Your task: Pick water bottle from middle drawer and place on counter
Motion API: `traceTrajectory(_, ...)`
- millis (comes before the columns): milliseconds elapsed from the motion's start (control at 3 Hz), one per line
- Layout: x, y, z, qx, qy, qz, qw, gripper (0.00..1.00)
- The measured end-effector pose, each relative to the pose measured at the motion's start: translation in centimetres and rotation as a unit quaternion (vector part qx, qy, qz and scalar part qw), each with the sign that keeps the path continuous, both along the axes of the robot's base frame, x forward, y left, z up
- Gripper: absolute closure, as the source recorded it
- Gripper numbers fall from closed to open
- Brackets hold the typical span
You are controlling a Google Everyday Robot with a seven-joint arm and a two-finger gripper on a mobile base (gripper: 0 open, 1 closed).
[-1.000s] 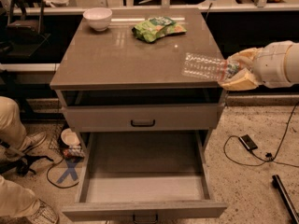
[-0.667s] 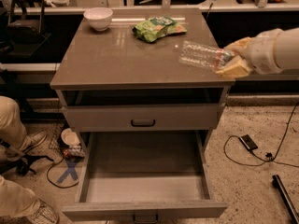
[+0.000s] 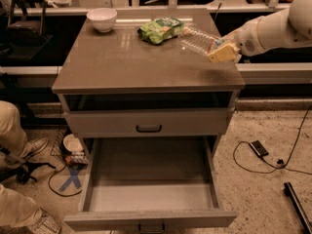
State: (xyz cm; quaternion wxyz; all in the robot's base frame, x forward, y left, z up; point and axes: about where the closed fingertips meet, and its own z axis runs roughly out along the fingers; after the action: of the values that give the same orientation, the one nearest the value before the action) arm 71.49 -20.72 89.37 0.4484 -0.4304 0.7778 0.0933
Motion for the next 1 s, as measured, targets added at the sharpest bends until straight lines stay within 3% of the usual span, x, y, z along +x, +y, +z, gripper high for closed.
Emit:
traceTrajectory(333,2.8,1.5,-1.1,0.029,0.029,-0.003,0.9991,1.00)
traceTrajectory(667,4.6,3.1,-1.9,0.036,0.055,0.005,0.9978,0.82)
traceTrajectory(1000,5.6,5.0,-2.6,0.042,0.080,0.021,0.9957,0.50)
